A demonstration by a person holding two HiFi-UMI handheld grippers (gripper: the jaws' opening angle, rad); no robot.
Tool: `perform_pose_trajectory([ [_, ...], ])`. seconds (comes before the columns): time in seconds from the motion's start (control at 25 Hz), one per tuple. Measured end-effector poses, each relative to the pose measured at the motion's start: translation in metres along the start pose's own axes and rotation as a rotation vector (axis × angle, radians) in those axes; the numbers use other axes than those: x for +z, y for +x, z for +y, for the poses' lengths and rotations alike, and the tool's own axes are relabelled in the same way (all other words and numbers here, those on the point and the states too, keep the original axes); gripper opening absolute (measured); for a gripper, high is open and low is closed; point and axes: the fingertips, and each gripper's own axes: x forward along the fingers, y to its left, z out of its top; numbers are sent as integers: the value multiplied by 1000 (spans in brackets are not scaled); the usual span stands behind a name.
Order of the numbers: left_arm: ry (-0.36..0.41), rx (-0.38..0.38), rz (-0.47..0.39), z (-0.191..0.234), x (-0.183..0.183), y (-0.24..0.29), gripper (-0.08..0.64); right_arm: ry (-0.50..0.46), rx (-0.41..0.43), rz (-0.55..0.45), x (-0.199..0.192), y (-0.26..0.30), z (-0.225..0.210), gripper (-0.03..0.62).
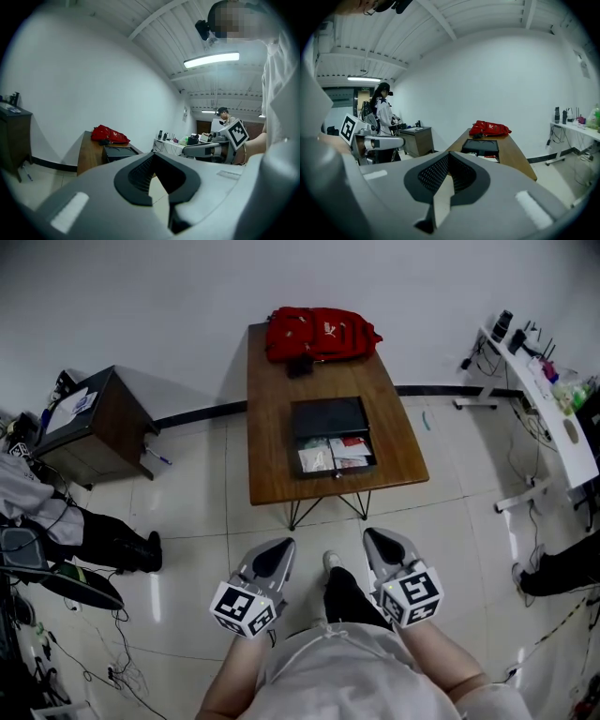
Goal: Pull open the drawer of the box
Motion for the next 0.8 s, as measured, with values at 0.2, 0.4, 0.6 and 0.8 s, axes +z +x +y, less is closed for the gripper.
perform_pose_trajectory([
  [0.2, -22, -2, -3, -31, -12, -28, 6, -1, 13, 0, -17, -33, 25, 8],
  [0.4, -38, 15, -4, -46, -19, -41, 6, 9, 42, -13, -26, -49, 41, 8],
  [0.6, -42, 38, -13, -62, -13, -39, 6, -26, 96, -19, -29, -59, 52, 8],
  [0.8, -49, 57, -42, -84, -7, -32, 6, -55, 152, -47, -19, -71, 53, 8],
])
